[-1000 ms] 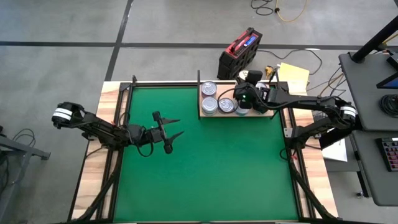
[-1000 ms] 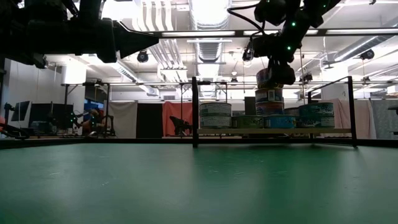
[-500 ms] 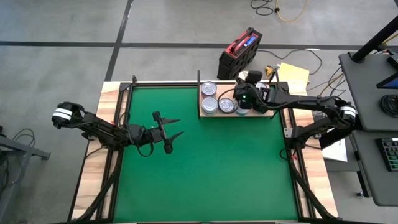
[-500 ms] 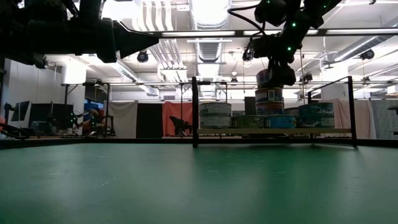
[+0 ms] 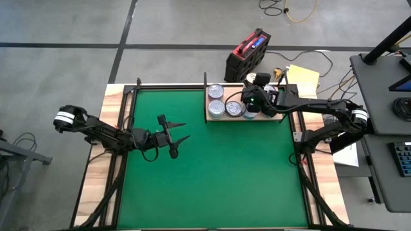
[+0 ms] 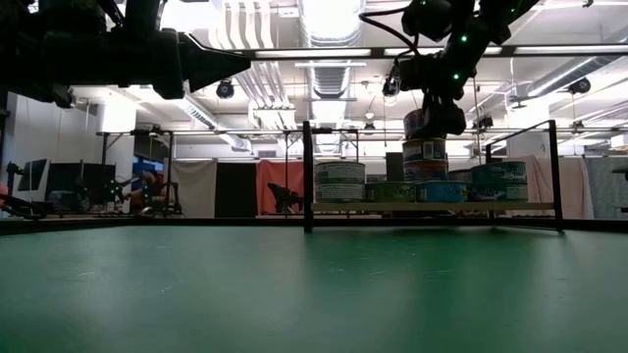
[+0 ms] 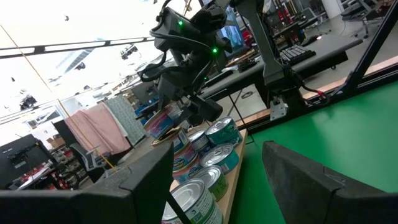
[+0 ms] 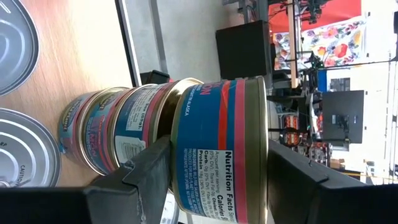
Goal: Stack canned seafood by type on shelf
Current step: Stack the blue/pink tuna can on top of the blue/pink tuna can on the shelf, then return to Home Position
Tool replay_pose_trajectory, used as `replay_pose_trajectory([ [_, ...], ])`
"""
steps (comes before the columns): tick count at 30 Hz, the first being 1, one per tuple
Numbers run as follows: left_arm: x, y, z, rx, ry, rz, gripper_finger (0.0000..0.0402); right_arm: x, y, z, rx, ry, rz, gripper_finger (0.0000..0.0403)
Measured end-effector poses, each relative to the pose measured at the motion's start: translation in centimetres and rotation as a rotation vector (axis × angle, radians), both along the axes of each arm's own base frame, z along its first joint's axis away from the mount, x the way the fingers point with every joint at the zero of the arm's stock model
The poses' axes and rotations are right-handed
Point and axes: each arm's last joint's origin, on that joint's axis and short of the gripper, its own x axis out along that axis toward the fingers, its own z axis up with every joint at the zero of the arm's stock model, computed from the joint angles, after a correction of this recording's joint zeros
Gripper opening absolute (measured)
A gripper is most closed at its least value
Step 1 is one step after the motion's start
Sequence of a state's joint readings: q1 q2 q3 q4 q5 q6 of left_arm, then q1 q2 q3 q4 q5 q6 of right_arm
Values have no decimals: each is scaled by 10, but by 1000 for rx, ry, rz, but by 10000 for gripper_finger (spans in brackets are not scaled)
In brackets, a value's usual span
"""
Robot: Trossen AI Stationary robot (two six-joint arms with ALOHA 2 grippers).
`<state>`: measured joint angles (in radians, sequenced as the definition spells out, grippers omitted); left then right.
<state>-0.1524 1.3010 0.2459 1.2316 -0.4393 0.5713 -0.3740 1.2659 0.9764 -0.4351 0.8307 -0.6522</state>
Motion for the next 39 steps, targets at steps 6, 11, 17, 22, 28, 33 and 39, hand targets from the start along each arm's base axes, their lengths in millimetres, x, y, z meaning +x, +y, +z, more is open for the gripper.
replay_pose_trajectory([
  [6,0,0,0,0,0,0,230,0,0,0,4,-16,-8,210],
  [11,0,0,0,0,0,0,230,0,0,0,5,-24,-13,210],
  [17,0,0,0,0,1,0,230,0,0,0,9,-44,-23,210],
  [22,0,0,0,0,1,0,230,0,0,0,26,-73,-23,210],
  [28,0,0,0,1,5,0,230,0,1,0,39,-92,-27,219],
  [33,0,0,-1,1,6,0,230,0,1,-1,46,-95,-26,247],
  [39,0,0,-1,1,8,0,230,0,1,-1,45,-107,-35,278],
])
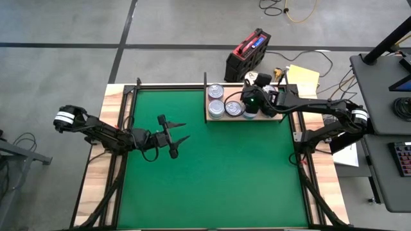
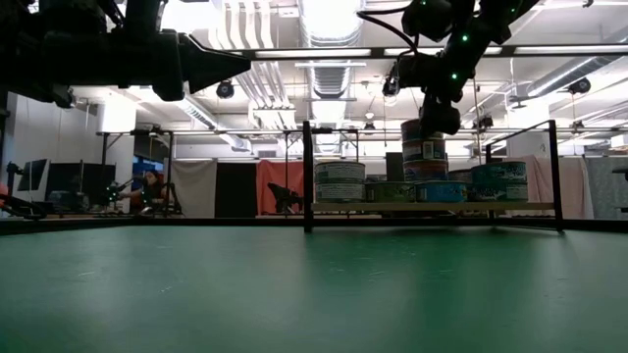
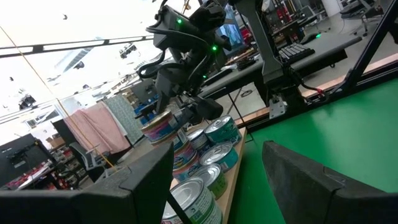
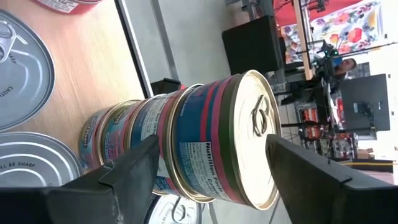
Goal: Stack canned seafood by type on shelf
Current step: Return to Home Position
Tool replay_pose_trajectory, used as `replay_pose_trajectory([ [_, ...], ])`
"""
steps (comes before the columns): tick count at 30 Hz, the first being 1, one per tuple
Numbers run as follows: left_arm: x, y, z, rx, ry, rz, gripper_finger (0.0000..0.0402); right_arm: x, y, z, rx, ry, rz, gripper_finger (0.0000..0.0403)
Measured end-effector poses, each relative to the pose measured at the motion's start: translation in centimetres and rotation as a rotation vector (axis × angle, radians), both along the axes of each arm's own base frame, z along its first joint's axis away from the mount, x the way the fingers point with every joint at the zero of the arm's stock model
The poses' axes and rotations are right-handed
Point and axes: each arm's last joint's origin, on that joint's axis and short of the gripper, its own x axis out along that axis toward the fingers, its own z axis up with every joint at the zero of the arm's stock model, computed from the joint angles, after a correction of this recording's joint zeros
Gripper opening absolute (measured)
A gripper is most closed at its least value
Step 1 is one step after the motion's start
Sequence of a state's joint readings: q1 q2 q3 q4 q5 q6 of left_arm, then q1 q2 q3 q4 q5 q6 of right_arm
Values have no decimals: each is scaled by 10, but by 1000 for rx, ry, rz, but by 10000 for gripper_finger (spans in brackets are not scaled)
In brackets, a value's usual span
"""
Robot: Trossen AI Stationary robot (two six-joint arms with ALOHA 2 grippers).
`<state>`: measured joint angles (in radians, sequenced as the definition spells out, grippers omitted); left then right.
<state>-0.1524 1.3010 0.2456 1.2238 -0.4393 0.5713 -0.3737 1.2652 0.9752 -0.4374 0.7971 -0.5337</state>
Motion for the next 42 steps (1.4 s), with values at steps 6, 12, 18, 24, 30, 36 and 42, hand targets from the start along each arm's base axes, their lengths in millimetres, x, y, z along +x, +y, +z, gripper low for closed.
replay_pose_trajectory([
  [6,0,0,0,0,0,0,230,0,0,0,2,-18,-15,296],
  [12,0,0,0,0,-1,0,230,0,1,0,5,-39,-29,304],
  [18,0,0,0,0,-3,0,230,1,4,1,5,-67,-37,296],
  [24,0,0,0,0,-3,0,230,2,9,2,-13,-70,-39,287],
  [30,0,0,0,0,-3,0,230,2,12,4,-14,-80,-29,291],
  [36,0,0,0,0,-3,0,230,2,12,4,-14,-83,-29,302],
  [42,0,0,0,0,-3,0,230,2,12,5,-14,-84,-29,300],
])
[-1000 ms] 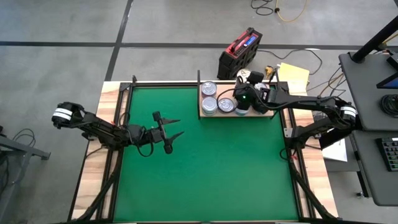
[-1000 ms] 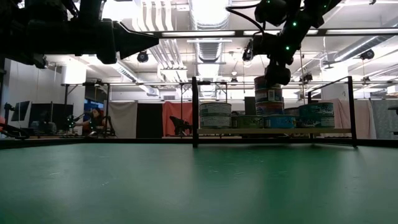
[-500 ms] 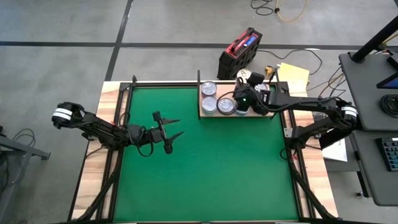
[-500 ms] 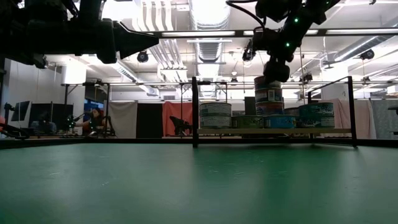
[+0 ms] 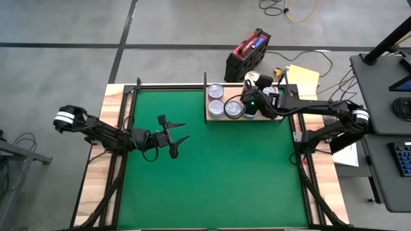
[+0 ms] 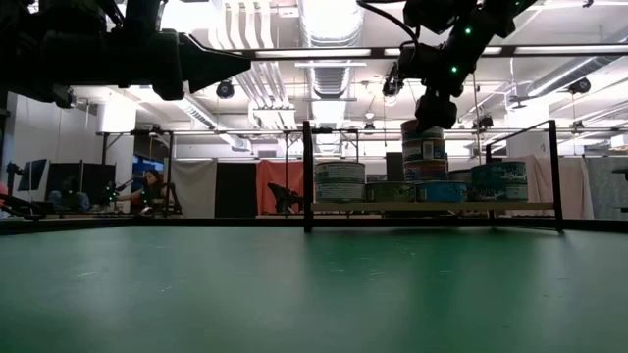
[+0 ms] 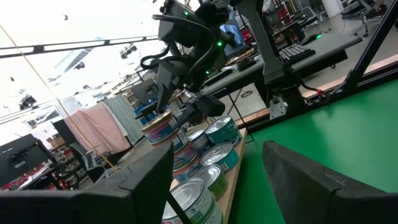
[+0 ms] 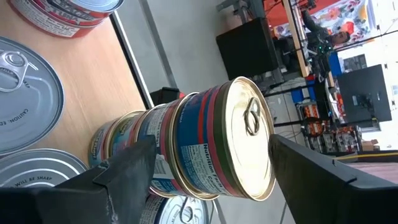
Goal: Stack canned seafood by type on shelf
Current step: Return to Home Position
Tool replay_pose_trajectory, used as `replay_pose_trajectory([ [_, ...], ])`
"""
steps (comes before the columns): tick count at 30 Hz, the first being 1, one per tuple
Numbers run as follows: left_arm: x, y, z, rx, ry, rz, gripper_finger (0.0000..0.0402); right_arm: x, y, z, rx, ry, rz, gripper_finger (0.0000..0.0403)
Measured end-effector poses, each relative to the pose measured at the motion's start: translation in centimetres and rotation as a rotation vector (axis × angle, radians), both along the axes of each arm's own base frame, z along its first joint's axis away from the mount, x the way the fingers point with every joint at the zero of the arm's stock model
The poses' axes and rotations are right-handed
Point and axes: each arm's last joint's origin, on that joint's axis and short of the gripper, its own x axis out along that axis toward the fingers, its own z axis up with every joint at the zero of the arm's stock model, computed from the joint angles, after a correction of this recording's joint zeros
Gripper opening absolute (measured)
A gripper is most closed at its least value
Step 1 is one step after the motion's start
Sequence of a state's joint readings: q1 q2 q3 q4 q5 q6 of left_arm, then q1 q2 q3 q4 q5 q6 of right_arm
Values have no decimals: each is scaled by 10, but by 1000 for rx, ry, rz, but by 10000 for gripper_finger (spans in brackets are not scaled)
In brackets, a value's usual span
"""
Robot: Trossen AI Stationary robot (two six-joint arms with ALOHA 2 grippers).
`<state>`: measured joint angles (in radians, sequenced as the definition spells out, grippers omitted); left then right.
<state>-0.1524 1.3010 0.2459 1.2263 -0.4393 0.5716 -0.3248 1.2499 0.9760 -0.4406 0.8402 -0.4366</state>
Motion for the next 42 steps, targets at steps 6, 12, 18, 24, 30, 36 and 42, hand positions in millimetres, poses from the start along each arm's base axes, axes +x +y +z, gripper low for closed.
replay_pose_trajectory([
  [6,0,0,0,0,0,0,230,0,5,4,0,-30,7,289],
  [12,0,0,0,2,1,1,230,-4,16,14,-25,-84,20,287],
  [18,0,0,0,3,1,1,230,-8,30,25,-12,-202,34,297],
  [24,0,0,0,3,1,1,230,-3,54,27,103,-341,123,301],
  [30,0,0,0,3,-4,1,230,9,88,20,183,-435,211,284],
  [36,0,0,0,2,-4,2,230,27,129,-6,184,-551,402,263],
  [42,0,0,1,-36,-19,-4,230,46,145,-22,173,-675,592,245],
])
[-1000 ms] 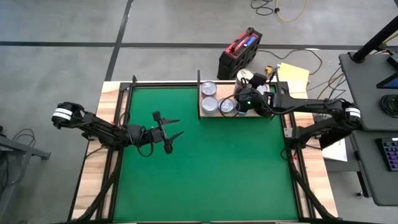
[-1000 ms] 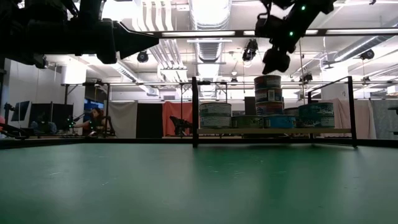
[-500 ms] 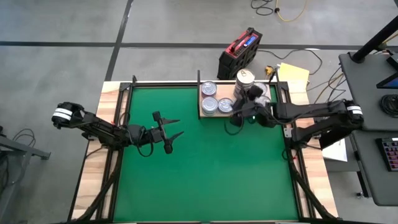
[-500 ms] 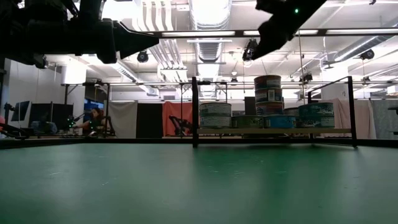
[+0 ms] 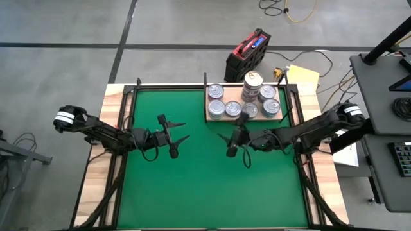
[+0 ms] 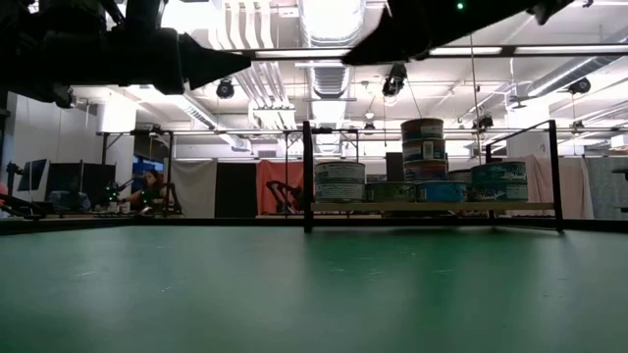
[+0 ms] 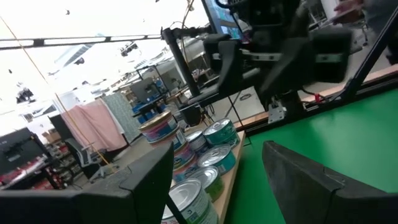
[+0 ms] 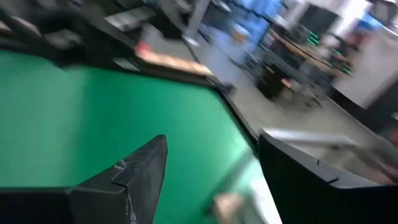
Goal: Stack canned seafood by type on shelf
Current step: Return to Home Position
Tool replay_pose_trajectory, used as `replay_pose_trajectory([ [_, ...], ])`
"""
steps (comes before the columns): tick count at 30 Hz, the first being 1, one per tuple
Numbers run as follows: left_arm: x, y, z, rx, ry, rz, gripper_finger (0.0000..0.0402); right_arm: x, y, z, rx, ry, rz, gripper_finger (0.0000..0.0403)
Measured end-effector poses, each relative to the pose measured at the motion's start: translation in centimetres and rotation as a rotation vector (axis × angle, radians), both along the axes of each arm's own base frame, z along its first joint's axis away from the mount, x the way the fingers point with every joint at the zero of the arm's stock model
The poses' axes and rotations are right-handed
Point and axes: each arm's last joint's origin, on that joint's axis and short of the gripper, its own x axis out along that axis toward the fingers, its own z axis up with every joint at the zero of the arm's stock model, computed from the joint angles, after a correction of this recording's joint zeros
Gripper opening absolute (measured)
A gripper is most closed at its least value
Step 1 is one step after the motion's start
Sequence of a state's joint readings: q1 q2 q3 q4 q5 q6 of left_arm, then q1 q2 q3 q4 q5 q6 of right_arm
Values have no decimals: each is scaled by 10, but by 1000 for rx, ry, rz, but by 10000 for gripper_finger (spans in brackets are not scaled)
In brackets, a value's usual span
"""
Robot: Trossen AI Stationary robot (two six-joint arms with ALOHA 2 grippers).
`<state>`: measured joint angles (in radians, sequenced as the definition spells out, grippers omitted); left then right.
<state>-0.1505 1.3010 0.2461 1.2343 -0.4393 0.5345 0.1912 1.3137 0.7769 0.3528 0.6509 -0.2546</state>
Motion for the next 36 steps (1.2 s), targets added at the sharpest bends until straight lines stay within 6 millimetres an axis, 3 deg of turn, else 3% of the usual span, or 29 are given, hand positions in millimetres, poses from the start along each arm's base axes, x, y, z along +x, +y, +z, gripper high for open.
replay_pose_trajectory([
  [11,0,1,-2,-69,-1,12,230,28,5,-8,-65,-155,281,227],
  [16,1,0,-6,-166,9,-2,230,37,-5,-10,-7,-253,439,224],
  [21,1,0,-6,-261,-22,-15,230,44,-15,-16,4,-312,486,223],
  [27,1,0,-6,-474,-96,-48,230,50,-14,-21,-13,-413,570,219],
  [36,8,-8,5,-467,-87,-316,230,53,-12,-25,-64,-510,620,213],
])
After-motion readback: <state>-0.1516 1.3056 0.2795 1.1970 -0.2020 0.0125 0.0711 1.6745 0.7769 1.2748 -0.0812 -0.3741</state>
